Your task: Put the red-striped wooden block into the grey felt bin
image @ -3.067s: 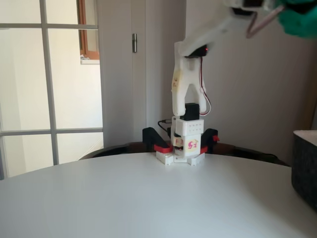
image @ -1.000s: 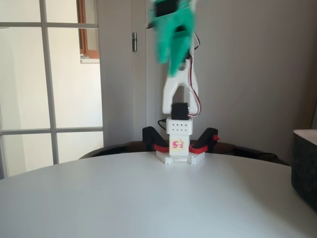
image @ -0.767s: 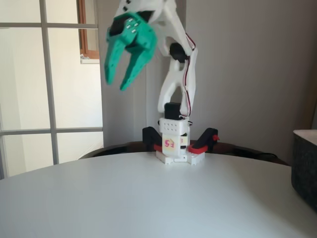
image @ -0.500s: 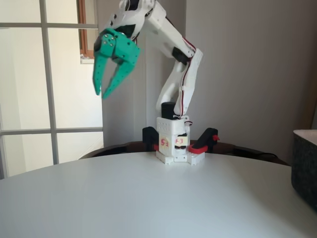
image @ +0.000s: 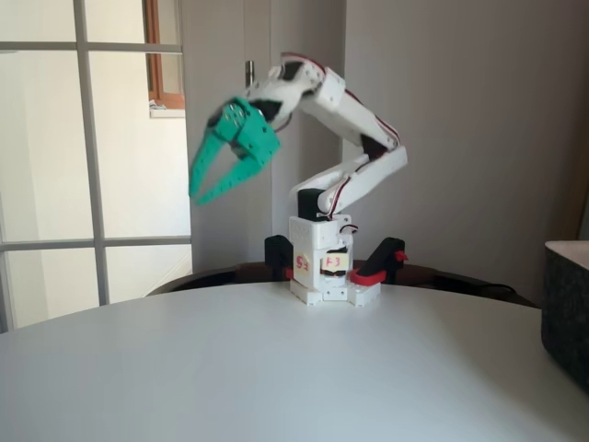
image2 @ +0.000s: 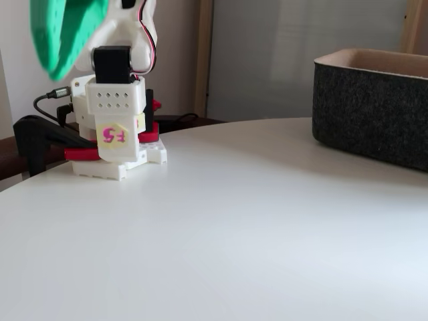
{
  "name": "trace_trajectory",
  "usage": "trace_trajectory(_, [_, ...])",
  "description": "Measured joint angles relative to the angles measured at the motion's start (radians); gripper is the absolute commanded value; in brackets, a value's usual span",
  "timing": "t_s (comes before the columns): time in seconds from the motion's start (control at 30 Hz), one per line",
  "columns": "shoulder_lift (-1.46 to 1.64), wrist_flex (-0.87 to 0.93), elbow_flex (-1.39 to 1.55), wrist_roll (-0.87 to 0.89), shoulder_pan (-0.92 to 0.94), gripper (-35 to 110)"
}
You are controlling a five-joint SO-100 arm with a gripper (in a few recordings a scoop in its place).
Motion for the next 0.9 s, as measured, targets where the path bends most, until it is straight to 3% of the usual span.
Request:
trace_trajectory(0.27, [0.192,-0.025,0.367,0.018,-0.002,0])
trace_trajectory(0.9, [0.295,-0.126,0.649,0.038,-0.052,3])
